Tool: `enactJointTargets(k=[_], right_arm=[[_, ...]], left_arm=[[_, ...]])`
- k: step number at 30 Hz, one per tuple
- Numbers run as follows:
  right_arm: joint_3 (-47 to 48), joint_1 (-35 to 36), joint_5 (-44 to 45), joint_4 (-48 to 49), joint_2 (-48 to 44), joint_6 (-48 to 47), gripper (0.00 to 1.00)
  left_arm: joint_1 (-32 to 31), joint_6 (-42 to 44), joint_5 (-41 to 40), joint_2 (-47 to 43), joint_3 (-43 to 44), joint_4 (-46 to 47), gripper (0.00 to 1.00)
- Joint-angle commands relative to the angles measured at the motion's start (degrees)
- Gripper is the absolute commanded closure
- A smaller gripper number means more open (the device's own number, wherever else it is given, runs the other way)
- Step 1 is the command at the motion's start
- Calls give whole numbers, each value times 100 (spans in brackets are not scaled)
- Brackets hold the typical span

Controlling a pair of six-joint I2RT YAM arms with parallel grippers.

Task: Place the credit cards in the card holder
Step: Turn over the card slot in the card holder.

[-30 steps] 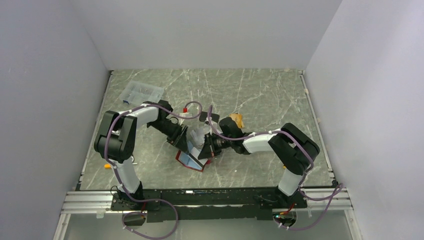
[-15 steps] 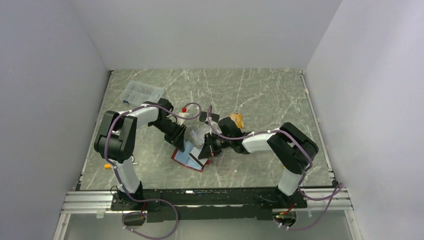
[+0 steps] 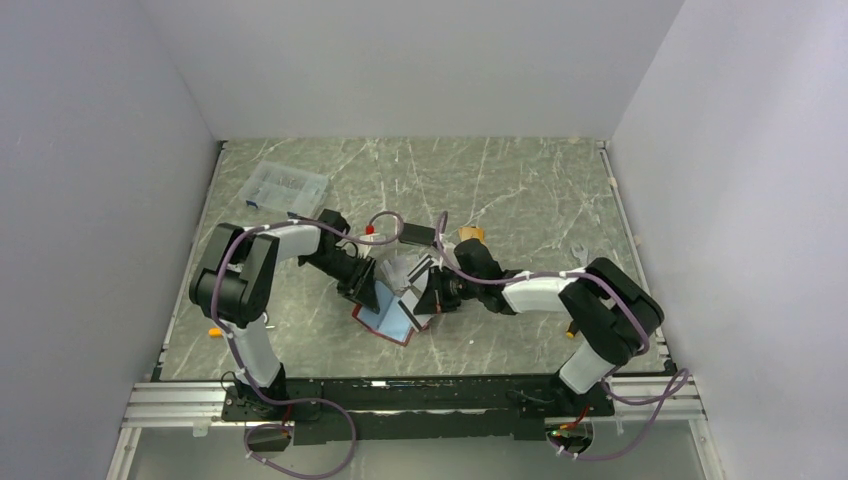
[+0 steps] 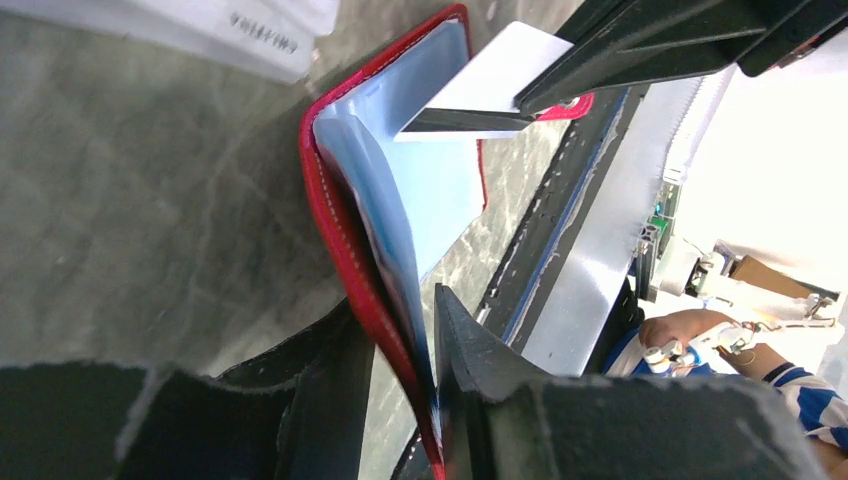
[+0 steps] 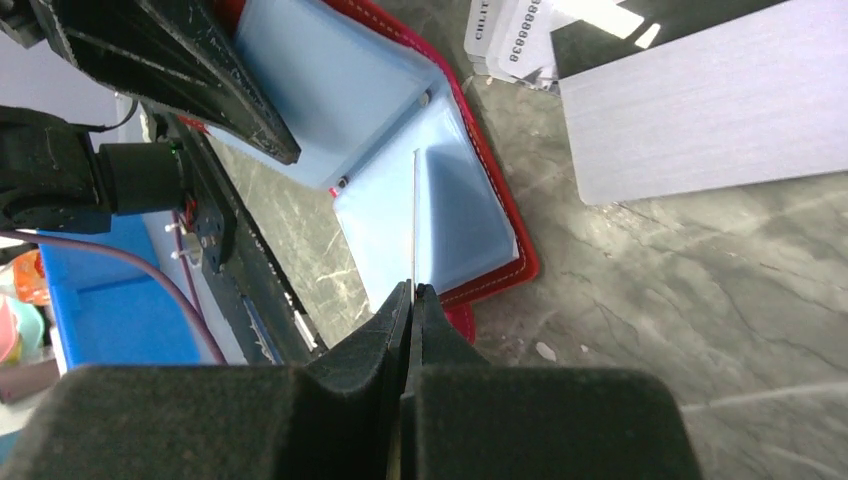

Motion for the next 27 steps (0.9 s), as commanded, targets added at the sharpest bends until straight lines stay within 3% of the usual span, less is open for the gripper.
enactJointTargets(k=[1, 6, 14, 21, 27], right_arm=[[-115, -37, 294, -38, -415, 34, 100], [-14, -102, 241, 27, -552, 109, 100], [133, -93, -123, 210, -365, 130, 100], [372, 72, -329, 95, -105, -30, 100], [485, 106, -344, 47, -28, -106, 100]], left_arm=[[-129, -65, 590, -242, 37, 303, 67], [-132, 266, 634, -233, 162, 68, 65], [-70, 697, 704, -256, 301, -550, 52], [-17, 319, -108, -38, 365, -366, 61], [-17, 223, -214, -82, 408, -312, 68]])
